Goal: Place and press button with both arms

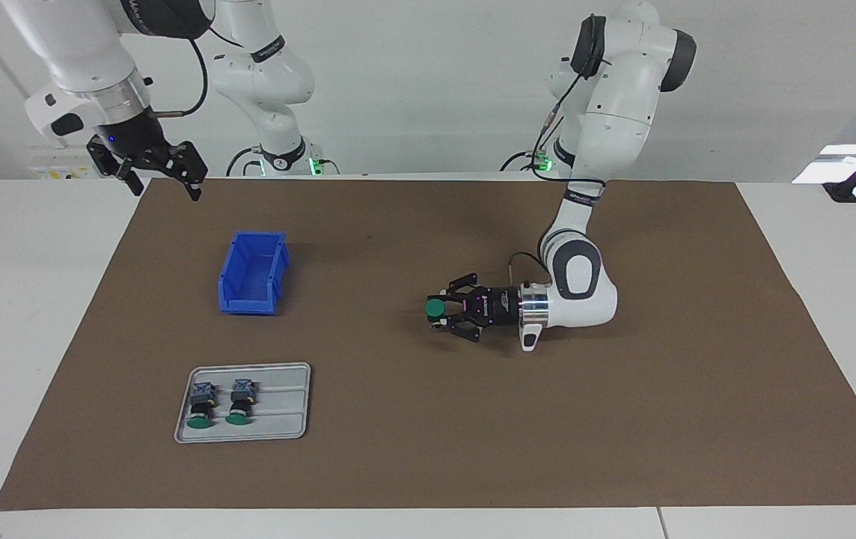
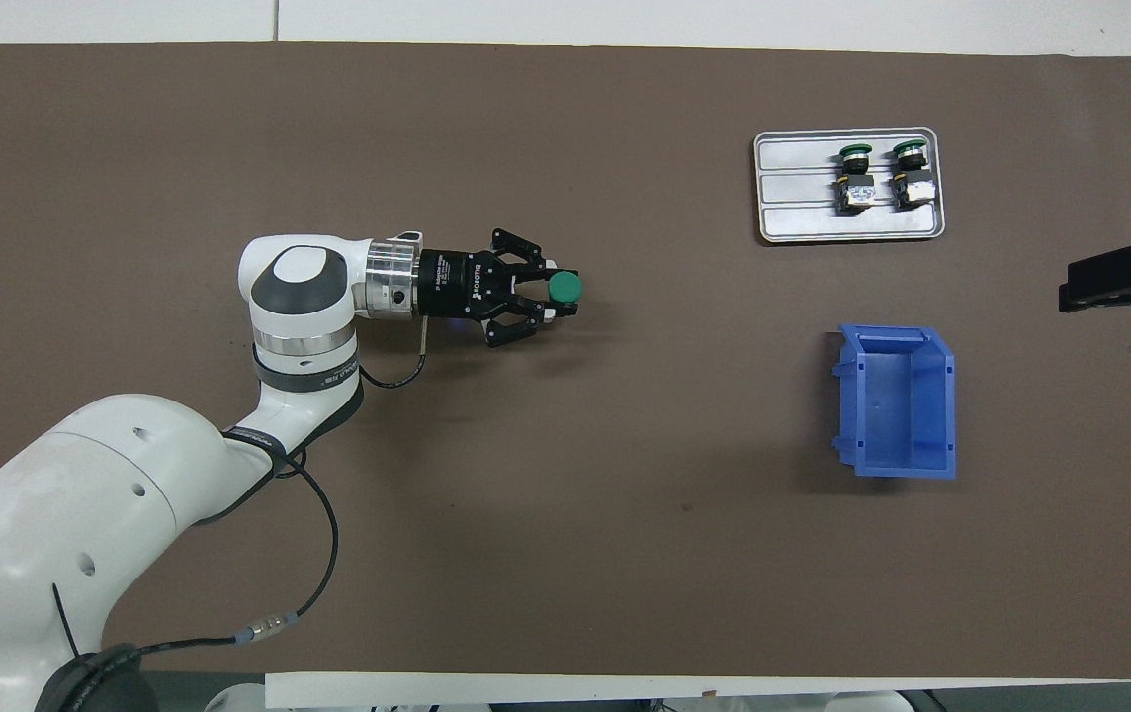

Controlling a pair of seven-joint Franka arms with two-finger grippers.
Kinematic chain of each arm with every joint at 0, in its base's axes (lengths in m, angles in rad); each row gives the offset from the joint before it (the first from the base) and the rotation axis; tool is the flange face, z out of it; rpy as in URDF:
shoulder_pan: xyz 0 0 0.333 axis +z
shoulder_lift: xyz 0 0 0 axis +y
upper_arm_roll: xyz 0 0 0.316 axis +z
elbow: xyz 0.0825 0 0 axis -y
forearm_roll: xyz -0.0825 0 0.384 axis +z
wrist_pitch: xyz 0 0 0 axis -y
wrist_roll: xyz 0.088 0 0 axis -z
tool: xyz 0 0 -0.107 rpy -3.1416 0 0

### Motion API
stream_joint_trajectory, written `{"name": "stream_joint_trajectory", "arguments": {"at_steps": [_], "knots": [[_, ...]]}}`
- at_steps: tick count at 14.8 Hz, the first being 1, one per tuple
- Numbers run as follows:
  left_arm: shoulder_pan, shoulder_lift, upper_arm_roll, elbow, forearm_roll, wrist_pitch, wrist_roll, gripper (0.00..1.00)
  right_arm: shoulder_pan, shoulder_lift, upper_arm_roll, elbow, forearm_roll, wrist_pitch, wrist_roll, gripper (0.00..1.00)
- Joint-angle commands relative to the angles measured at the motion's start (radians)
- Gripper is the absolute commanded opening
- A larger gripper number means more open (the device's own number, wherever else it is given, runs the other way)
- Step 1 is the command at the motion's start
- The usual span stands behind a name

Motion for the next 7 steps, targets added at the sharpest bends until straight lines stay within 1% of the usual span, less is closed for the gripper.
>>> {"name": "stream_joint_trajectory", "arguments": {"at_steps": [1, 5, 7], "knots": [[-0.003, 0.004, 0.004, 0.010, -0.011, -0.007, 0.052, 0.00, -0.012, -0.012, 0.007, -0.011, 0.008, -0.008, -0.020, 0.99], [-0.003, 0.006, 0.004, 0.008, 0.047, 0.019, 0.100, 0.01, -0.012, -0.012, 0.007, -0.011, 0.007, -0.008, -0.020, 0.99], [-0.003, 0.006, 0.004, 0.008, 0.050, 0.038, 0.100, 0.02, -0.012, -0.012, 0.007, -0.011, 0.007, -0.008, -0.020, 0.99]]}}
